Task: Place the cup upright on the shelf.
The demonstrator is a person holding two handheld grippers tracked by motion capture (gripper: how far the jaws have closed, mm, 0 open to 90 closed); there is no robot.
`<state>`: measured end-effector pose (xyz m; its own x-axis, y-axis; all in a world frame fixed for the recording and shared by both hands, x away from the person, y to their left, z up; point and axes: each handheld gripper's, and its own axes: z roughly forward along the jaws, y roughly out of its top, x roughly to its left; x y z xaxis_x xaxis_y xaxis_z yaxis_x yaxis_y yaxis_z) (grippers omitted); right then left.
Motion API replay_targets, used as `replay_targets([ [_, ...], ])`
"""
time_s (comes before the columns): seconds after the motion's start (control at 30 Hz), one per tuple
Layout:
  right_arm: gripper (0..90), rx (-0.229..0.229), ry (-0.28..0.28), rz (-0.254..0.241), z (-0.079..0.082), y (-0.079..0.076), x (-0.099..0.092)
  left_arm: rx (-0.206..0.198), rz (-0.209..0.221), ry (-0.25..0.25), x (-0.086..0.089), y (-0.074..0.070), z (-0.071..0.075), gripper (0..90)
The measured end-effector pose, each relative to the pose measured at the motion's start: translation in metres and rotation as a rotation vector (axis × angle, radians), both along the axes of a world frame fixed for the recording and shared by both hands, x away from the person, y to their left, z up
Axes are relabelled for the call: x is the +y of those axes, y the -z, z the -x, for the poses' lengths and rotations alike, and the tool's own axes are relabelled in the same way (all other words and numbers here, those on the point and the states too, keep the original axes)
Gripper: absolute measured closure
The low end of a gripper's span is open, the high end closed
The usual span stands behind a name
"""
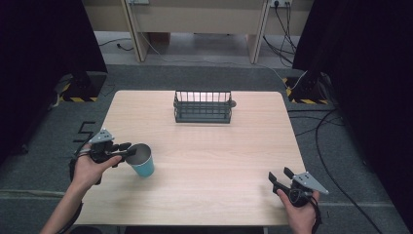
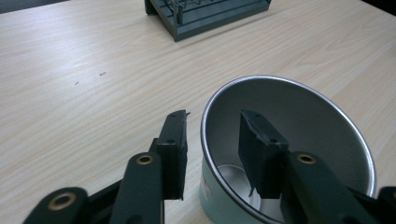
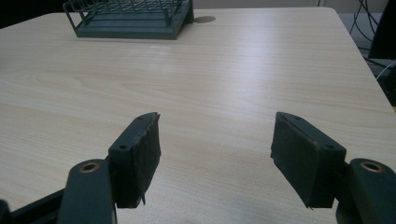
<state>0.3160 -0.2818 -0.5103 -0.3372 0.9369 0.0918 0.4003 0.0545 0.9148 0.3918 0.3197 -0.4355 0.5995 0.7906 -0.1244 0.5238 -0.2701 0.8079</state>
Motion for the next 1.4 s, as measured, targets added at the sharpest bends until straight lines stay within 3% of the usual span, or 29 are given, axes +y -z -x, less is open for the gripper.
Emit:
replay_targets([
  [0.53, 33.6, 0.006, -0.002, -0.006, -0.001, 0.000, 0.000, 0.053, -0.068, 0.013, -0.009, 0.002, -0.013, 75.5],
  [0.77, 33.7, 0.007, -0.001, -0.009, -0.001, 0.000, -0.001, 0.059, -0.067, 0.012, -0.010, 0.002, -0.013, 80.4],
  [1.03, 33.8, 0.007, 0.000, -0.011, -0.001, 0.000, -0.001, 0.028, -0.052, 0.023, -0.012, -0.002, -0.009, 82.3],
  [1.13, 33.8, 0.007, 0.000, -0.013, -0.001, 0.000, -0.001, 0.005, -0.087, 0.025, -0.013, -0.005, -0.008, 82.5],
  [1.4, 33.8, 0.007, 0.000, -0.017, -0.001, 0.000, -0.001, -0.011, -0.066, 0.028, -0.014, -0.008, -0.006, 82.6],
])
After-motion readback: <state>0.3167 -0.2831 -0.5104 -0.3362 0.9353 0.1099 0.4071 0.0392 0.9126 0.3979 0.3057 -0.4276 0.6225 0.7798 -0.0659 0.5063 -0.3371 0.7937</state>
